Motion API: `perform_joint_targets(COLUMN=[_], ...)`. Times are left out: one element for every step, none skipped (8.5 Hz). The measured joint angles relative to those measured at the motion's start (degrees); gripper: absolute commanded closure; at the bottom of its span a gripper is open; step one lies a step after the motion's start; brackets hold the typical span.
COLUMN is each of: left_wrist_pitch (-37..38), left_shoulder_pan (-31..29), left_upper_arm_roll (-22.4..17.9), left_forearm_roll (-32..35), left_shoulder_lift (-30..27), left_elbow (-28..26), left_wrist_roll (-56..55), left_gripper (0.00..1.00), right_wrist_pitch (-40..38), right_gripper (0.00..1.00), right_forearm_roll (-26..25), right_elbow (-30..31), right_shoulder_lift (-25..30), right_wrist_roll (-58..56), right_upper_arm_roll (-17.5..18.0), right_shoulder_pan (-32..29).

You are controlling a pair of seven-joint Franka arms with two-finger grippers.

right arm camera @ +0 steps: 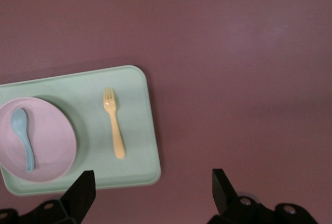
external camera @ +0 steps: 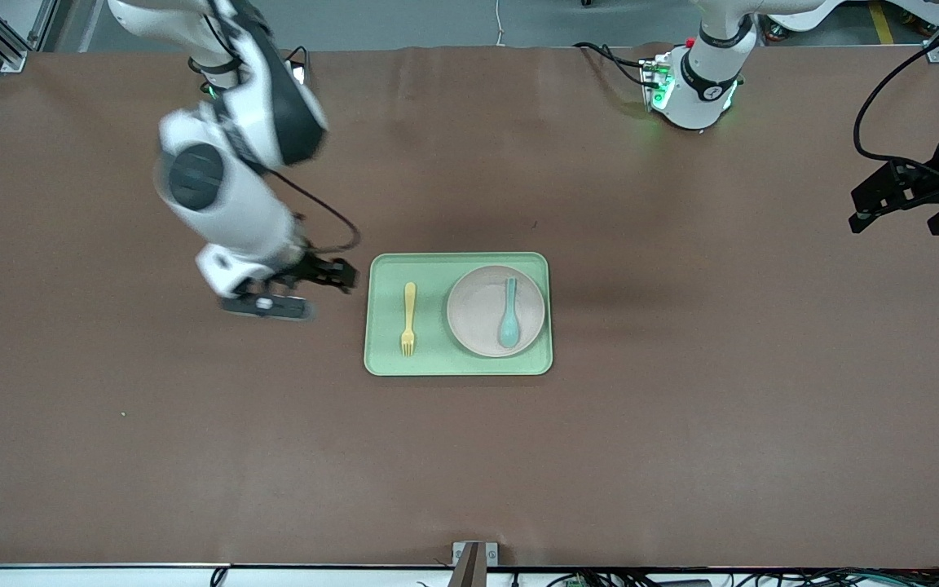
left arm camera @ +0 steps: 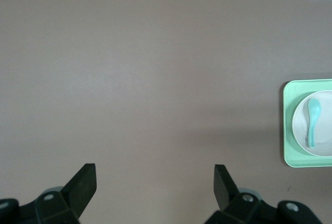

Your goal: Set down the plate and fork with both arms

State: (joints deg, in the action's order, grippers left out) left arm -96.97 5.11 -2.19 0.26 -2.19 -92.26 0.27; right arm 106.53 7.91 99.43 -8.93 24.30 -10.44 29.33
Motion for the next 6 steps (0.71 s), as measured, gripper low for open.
perform_joint_targets(left_wrist_pitch=[-0.02, -0.02, -0.02, -0.02, -0.02, -0.02], left_shoulder_pan=[0.00, -0.01, -0.07, -0.15, -0.20, -0.21], left_upper_arm_roll=[0.01, 0.01, -0.04, -0.08, -0.12, -0.12], left_forearm_roll=[0.00, 0.00, 0.00, 0.00, 0.00, 0.00], left_shoulder_lift=[0.07, 0.05, 0.04, 0.04, 0.04, 0.03], left_elbow=[0.09, 0.23, 0.43, 0.62, 0.69, 0.71], left_wrist_roll=[0.00, 0.00, 0.00, 0.00, 0.00, 0.00], left_gripper=[0.00, 0.00, 0.00, 0.00, 0.00, 0.00], right_wrist_pitch=[-8.55, -13.62, -16.70, -18.96, -20.24, -20.68], right_gripper=[0.01, 0.01, 0.01, 0.01, 0.01, 0.01], right_forearm_roll=[0.08, 0.15, 0.18, 0.20, 0.20, -0.38], right_elbow=[-2.84, -5.70, -7.24, -7.73, -7.77, -7.79], right_shoulder_lift=[3.24, 4.61, 5.52, 6.65, 7.77, 8.60], right_wrist_roll=[-5.56, -10.25, -14.88, -19.99, -24.44, -26.96], right_upper_arm_roll=[-0.06, -0.11, -0.13, -0.14, -0.16, -0.17], right_shoulder_pan=[-5.74, -11.07, -15.51, -19.70, -23.38, -25.45])
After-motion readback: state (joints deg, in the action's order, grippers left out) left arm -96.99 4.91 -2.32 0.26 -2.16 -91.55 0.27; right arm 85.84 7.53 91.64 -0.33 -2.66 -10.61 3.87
